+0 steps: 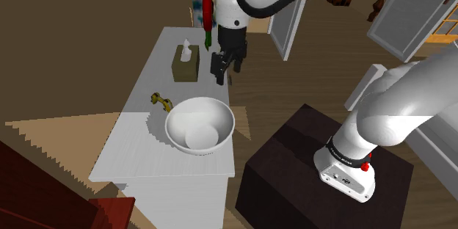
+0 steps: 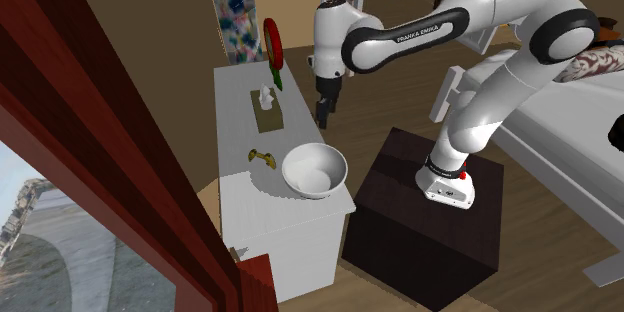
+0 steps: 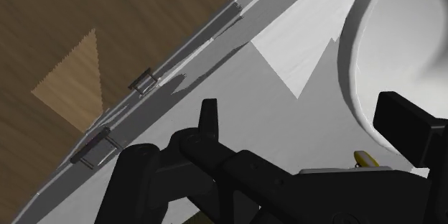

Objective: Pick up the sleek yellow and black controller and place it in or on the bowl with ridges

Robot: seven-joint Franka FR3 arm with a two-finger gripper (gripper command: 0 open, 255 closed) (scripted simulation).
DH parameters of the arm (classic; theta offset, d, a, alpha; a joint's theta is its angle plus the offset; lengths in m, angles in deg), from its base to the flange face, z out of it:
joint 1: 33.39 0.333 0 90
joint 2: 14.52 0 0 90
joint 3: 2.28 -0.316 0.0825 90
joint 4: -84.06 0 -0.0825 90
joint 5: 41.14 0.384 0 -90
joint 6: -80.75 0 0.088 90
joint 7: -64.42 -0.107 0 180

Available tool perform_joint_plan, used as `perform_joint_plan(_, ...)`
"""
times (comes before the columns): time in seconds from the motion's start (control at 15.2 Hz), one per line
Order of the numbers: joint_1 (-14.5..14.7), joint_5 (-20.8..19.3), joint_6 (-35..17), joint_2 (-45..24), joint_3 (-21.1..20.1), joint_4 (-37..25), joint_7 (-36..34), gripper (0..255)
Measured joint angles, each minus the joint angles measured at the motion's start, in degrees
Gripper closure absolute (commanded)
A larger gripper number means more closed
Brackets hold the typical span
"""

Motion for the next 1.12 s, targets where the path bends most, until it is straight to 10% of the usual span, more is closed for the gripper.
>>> perform_joint_plan(1.12,5.2,-16.8,-12.0,-30.2,-9.3,-20.3,-19.9,0)
